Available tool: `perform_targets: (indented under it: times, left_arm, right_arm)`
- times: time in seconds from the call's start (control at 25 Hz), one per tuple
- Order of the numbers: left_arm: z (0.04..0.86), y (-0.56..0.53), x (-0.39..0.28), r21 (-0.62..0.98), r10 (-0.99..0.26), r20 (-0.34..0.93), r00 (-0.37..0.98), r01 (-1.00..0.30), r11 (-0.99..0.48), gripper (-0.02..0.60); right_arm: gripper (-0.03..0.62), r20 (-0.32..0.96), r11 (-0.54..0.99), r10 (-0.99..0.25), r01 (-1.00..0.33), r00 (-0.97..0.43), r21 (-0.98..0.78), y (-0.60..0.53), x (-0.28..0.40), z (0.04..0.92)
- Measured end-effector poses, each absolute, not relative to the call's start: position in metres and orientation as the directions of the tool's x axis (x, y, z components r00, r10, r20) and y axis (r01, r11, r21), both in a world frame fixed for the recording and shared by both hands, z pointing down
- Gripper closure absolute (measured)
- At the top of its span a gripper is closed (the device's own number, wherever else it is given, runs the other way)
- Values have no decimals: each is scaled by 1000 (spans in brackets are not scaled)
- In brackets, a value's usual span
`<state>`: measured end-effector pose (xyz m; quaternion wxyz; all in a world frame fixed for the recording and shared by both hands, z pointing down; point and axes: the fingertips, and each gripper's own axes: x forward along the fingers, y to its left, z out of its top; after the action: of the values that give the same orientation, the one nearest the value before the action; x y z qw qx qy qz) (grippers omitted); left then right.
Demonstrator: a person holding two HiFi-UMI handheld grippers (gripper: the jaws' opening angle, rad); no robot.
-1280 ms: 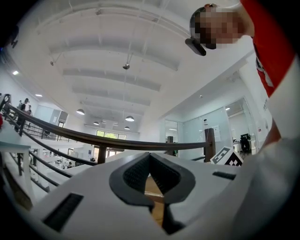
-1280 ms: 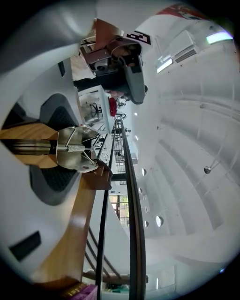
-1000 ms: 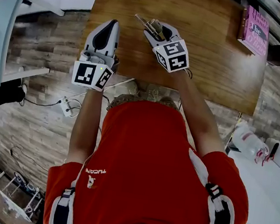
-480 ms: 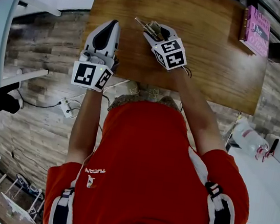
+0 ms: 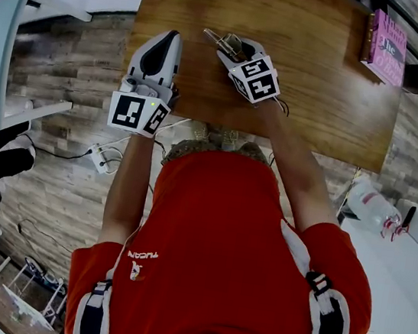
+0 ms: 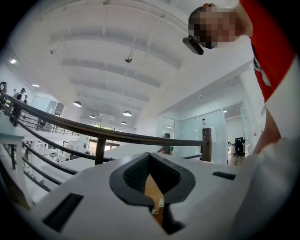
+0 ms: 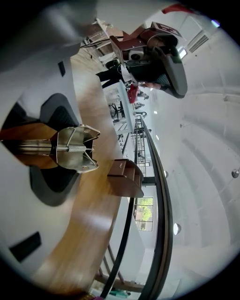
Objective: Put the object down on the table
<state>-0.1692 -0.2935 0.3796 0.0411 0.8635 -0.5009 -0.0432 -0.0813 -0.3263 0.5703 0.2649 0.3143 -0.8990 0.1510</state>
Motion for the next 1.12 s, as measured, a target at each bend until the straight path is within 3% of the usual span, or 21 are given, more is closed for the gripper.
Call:
perform_targets:
  times: [0.6, 1.12]
  left_arm:
    - [384, -293, -166, 120, -861, -25, 507, -854, -506, 572]
    - [384, -291, -164, 118, -857, -26, 515, -850, -514, 572]
  right_arm:
    - [324, 579, 724, -513, -682, -633, -104, -336, -66, 568]
    - [315, 566, 689, -563, -720, -602, -81, -348, -45, 559]
